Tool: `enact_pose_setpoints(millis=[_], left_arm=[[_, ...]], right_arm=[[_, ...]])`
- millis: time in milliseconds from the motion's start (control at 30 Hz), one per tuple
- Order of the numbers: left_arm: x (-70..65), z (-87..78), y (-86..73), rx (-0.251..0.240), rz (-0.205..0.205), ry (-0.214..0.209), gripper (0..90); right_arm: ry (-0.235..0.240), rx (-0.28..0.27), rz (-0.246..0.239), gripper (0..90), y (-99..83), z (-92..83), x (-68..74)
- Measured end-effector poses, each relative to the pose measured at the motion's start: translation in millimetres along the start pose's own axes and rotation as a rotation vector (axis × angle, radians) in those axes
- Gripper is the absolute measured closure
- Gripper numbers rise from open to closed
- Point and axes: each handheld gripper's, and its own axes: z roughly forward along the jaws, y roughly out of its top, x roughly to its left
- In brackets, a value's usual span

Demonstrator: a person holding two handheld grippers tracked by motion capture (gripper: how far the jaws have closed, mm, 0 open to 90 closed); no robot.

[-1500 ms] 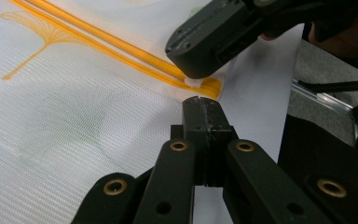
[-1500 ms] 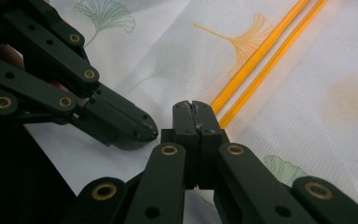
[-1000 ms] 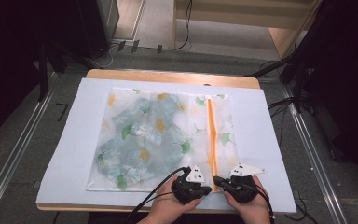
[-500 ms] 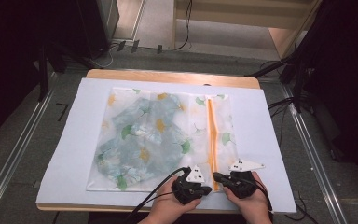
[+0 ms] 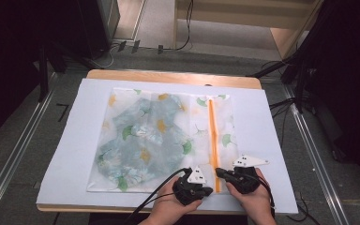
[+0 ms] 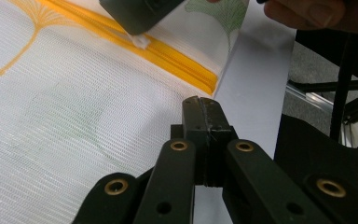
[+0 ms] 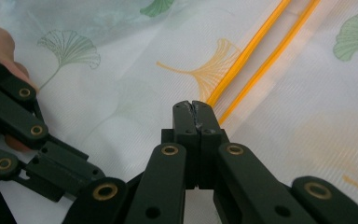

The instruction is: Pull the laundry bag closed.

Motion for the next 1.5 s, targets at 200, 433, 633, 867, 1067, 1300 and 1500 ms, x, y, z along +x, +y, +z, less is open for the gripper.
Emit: enact_pose_setpoints(millis=[200,433,633,867,1067,1300,1500], left_arm=[[0.1,0.0,-0.1,-0.002,0.0,0.001,90.0],[-0.5,0.1,-0.3,-0.002,0.002,0.002,90.0],[-1.1,0.0,-0.4,-0.004,0.006,0.007,90.0],[-0.9,0.2,-0.6,-0.008,0.002,0.004,90.0],[-1.0,0.0,-0.5,-0.004,0.007,0.007,90.0],[-1.7,0.4,-0.8,-0.011,0.004,0.008,90.0],[-1.8,0.3,-0.7,-0.011,0.006,0.01,90.0]], right_arm=[[-0.009,-0.009,-0.007,90.0,9.2,3.1,-7.2],[-0.017,-0.009,-0.011,90.0,18.6,8.4,-14.3],[-0.026,-0.013,-0.018,90.0,26.6,13.1,-20.0],[-0.039,-0.016,-0.02,90.0,36.3,19.7,-25.2],[-0.048,-0.013,-0.019,90.0,43.6,25.7,-29.6],[-0.058,-0.009,-0.017,90.0,50.8,30.3,-34.0],[-0.059,0.0,-0.024,90.0,55.8,35.3,-34.5]])
